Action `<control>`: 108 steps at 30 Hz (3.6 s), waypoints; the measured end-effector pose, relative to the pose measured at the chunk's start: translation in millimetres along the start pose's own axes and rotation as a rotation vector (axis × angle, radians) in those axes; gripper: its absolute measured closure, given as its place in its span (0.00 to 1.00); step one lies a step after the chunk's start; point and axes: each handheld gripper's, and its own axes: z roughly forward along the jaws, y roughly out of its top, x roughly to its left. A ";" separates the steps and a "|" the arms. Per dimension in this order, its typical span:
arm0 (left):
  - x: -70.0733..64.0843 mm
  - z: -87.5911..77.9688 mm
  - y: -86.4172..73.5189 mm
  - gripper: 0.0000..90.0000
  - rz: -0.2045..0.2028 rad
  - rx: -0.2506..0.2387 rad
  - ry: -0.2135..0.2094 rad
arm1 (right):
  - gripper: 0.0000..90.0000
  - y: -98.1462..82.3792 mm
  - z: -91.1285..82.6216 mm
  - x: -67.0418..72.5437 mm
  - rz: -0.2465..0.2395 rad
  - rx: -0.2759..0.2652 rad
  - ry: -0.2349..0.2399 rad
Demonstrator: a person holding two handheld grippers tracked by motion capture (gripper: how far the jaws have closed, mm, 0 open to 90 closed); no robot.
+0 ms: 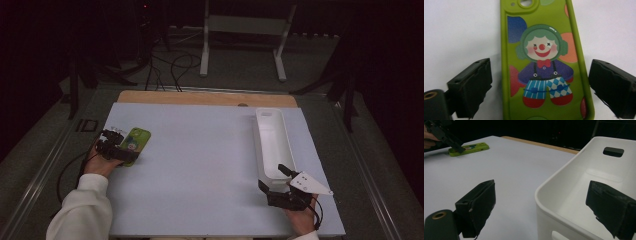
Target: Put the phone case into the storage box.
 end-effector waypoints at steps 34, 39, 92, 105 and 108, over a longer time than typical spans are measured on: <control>-8.5 0.2 -1.8 0.18 -0.001 0.008 0.021 | 0.10 -0.1 0.7 0.3 -0.002 0.005 0.000; -12.9 -7.2 -0.2 0.18 0.000 -0.050 0.029 | 0.10 -0.2 0.5 -0.1 0.003 0.003 -0.001; -85.2 -70.9 -31.5 0.18 0.172 -0.530 0.008 | 0.10 1.6 -0.9 -1.6 0.028 -0.021 0.012; -102.9 -77.4 -29.5 0.18 0.192 -0.570 -0.013 | 0.10 4.1 -1.7 -1.1 0.032 -0.029 0.019; -107.8 -77.5 -28.0 0.18 0.203 -0.566 -0.024 | 0.10 4.9 -1.9 -1.1 0.032 -0.029 0.020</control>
